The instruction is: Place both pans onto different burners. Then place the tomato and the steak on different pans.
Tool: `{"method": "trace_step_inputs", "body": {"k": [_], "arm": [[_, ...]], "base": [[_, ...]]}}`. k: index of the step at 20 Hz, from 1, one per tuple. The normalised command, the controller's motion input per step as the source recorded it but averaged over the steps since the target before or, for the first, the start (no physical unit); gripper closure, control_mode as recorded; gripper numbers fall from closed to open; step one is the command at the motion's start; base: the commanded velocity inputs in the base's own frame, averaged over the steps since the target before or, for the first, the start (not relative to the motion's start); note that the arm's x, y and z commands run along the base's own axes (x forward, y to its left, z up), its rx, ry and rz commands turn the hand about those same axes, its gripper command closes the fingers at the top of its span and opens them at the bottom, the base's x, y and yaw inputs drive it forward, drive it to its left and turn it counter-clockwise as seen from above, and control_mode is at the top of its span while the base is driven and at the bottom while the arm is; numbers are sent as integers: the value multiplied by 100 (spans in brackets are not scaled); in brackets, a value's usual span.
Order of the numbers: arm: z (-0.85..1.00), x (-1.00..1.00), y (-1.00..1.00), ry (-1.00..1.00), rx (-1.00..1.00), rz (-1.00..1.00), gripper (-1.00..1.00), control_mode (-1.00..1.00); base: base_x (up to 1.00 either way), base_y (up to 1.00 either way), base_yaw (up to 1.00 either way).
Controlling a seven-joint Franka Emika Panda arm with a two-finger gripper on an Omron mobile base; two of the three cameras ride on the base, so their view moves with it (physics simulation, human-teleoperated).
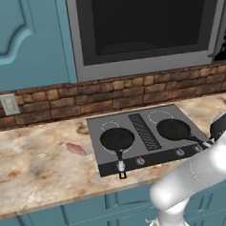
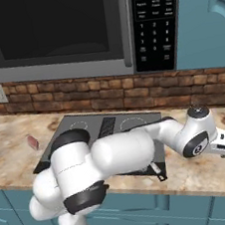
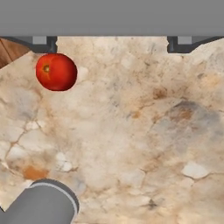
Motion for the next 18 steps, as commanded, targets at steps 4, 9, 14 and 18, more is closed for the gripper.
{"method": "trace_step_inputs", "body": {"k": [4,9,14,18], "arm": [[9,-18,-28,1,2,-3,-100,-100],[2,-22,-5,2,3,-12,-100,-100],[0,-16,0,2,1,-15,-100,-100],[0,-12,0,0,0,-12,-100,-100]], "base": [[0,0,0],[0,0,0],[0,0,0],[0,0,0]]}}
